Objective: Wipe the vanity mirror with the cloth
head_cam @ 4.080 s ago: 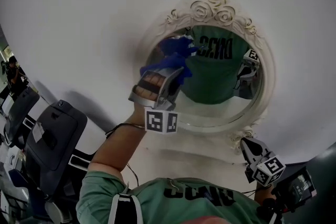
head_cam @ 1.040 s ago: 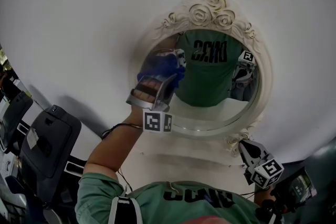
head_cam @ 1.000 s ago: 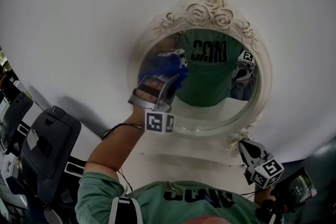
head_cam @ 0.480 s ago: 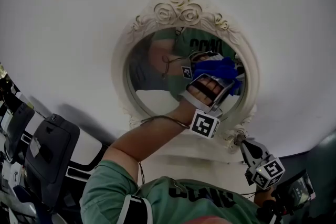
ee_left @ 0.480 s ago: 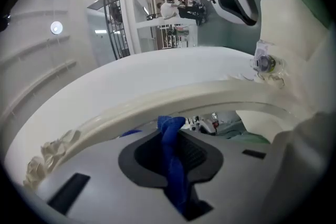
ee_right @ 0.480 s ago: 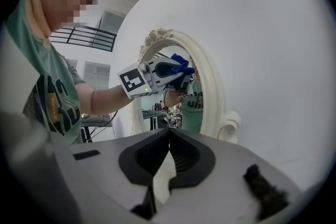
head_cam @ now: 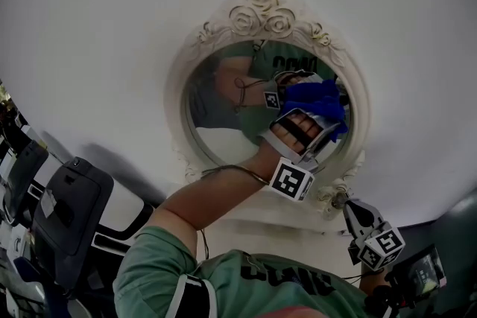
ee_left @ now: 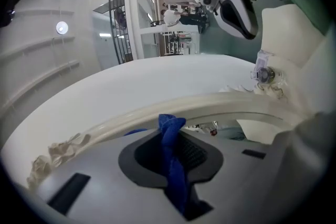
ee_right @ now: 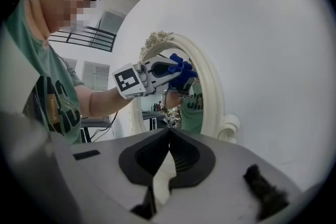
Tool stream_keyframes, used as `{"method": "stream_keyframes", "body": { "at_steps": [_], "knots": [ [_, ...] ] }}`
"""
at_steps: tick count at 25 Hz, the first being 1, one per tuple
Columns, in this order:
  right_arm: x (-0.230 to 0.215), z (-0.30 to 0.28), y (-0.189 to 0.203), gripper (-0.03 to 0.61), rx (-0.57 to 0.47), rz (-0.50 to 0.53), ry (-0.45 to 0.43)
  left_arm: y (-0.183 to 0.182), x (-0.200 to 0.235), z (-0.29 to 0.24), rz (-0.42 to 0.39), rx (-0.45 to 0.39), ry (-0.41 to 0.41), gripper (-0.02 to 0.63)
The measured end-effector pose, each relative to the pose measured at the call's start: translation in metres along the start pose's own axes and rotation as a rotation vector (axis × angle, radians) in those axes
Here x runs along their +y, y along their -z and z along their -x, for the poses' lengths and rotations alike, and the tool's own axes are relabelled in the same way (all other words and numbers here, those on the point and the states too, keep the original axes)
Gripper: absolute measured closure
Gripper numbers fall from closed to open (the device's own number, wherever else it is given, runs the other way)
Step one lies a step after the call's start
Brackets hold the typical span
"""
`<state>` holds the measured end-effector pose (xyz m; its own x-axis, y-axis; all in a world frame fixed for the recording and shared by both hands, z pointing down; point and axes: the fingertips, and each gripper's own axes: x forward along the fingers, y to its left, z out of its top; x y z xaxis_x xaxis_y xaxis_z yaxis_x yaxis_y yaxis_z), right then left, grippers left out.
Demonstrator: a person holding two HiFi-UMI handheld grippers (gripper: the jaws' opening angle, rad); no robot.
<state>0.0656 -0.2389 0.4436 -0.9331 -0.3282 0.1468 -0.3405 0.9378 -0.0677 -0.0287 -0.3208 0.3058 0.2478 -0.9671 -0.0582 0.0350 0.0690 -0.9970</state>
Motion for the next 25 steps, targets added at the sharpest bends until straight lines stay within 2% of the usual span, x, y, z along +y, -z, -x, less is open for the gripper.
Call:
{"method": "stream_keyframes", "body": {
  "at_steps": [3, 10, 15, 19, 25],
  "knots": [
    [0.011, -0.009, -0.008, 0.566, 0.014, 0.029, -0.026, 0.043, 0.008, 0.045, 0.038, 0.078, -0.034, 0.551],
    [0.040, -0.035, -0.022, 0.566, 0.057, 0.089, -0.078, 0.177, -0.004, 0.159, 0.068, 0.382, -0.039, 0.551],
    [0.055, -0.044, -0.029, 0.566, 0.079, 0.114, -0.097, 0.236, -0.021, 0.206, 0.093, 0.532, -0.020, 0.551],
    [0.060, -0.047, -0.031, 0.566, 0.088, 0.124, -0.096, 0.258, -0.040, 0.209, 0.072, 0.569, 0.015, 0.551],
    [0.057, -0.047, -0.028, 0.566, 0.095, 0.129, -0.084, 0.251, -0.037, 0.195, 0.100, 0.533, -0.006, 0.551]
  ]
}}
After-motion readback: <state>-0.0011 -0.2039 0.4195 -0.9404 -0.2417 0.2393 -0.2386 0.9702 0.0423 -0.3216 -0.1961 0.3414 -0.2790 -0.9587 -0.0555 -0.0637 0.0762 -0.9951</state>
